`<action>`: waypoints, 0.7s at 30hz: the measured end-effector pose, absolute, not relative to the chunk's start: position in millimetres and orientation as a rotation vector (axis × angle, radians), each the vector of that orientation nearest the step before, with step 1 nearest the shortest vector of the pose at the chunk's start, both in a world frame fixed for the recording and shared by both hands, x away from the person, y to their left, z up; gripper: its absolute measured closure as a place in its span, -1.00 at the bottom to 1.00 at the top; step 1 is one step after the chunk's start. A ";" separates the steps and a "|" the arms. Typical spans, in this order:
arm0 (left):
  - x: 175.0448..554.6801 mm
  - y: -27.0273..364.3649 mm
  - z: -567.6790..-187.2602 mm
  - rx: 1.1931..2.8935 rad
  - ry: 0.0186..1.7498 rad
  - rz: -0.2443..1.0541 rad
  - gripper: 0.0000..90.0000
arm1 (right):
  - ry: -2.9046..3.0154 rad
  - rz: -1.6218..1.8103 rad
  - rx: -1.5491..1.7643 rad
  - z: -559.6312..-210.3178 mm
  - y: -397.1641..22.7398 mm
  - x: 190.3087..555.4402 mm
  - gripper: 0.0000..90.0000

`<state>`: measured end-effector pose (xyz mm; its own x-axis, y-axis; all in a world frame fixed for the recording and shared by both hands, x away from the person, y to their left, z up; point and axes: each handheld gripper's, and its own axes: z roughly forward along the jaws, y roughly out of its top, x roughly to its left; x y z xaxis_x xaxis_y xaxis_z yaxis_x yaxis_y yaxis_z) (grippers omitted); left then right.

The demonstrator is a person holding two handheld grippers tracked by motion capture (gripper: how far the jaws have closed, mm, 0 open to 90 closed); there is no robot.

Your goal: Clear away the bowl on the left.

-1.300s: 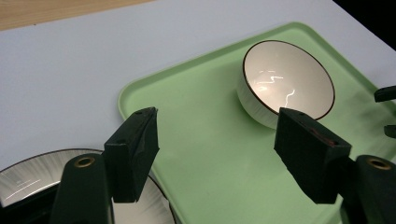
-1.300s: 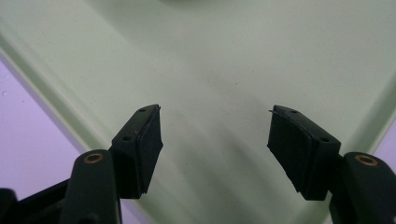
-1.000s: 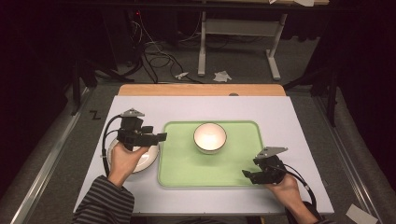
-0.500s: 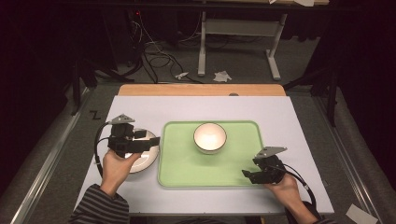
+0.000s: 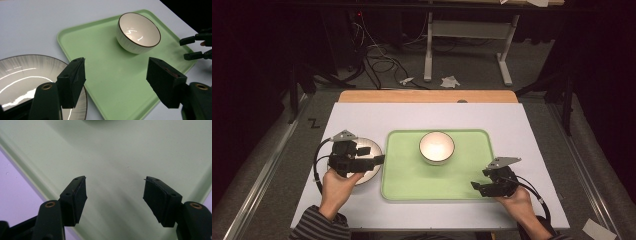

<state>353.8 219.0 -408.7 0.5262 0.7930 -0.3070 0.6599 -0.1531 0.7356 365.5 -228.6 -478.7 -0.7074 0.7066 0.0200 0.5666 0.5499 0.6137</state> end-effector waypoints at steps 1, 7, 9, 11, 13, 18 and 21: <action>352.4 218.3 -409.3 1.885 1.191 0.201 -0.29 | 2.558 0.894 1.068 -479.1 -228.4 365.8 -0.19; 344.9 211.6 -407.6 1.890 1.151 0.204 -0.27 | 2.560 0.891 1.066 -479.2 -228.1 365.7 -0.19; 342.9 208.8 -408.9 1.893 1.138 0.199 -0.26 | 2.559 0.891 1.067 -479.3 -227.8 365.5 -0.19; 340.8 205.5 -410.9 1.893 1.127 0.195 -0.26 | 2.561 0.890 1.070 -479.5 -228.3 365.8 -0.19; 340.2 202.9 -414.1 1.906 1.115 0.196 -0.25 | 2.559 0.892 1.069 -479.4 -228.4 366.1 -0.19; 338.4 197.9 -418.8 1.909 1.095 0.192 -0.22 | 2.565 0.892 1.072 -479.8 -227.7 365.8 -0.19; 338.2 194.7 -419.1 1.903 1.084 0.180 -0.22 | 2.567 0.881 1.071 -480.5 -227.7 366.5 -0.19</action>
<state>338.2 194.7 -419.1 0.6035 0.7438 -0.2873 0.6114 -0.2004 0.7655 366.5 -227.7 -480.5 -0.7087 0.7051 0.0236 0.5710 0.5536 0.6063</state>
